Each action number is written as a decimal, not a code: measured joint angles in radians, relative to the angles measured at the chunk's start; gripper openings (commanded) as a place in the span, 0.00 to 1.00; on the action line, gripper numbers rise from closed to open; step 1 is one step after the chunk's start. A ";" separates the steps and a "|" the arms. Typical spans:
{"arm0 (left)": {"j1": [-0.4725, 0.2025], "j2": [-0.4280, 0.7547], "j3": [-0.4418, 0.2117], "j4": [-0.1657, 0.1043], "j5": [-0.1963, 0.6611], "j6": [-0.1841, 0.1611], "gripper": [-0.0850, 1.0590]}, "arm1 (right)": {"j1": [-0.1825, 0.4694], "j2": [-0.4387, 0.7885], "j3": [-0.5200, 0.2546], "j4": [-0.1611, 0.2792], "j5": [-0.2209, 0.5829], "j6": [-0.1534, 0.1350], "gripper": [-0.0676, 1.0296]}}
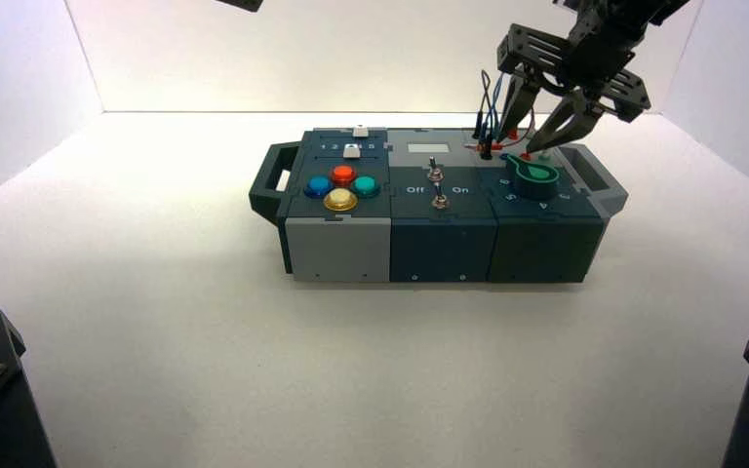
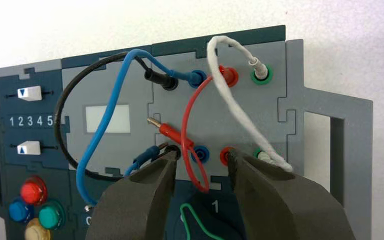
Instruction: Insert the red wire.
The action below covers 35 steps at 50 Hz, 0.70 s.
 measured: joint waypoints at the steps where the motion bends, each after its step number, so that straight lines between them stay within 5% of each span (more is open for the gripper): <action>1: 0.000 0.000 0.000 0.000 0.000 -0.002 0.05 | 0.000 0.002 0.002 0.000 -0.002 0.002 0.56; 35: 0.002 -0.005 0.000 0.000 -0.002 0.000 0.05 | 0.002 0.035 -0.011 -0.002 -0.063 -0.005 0.52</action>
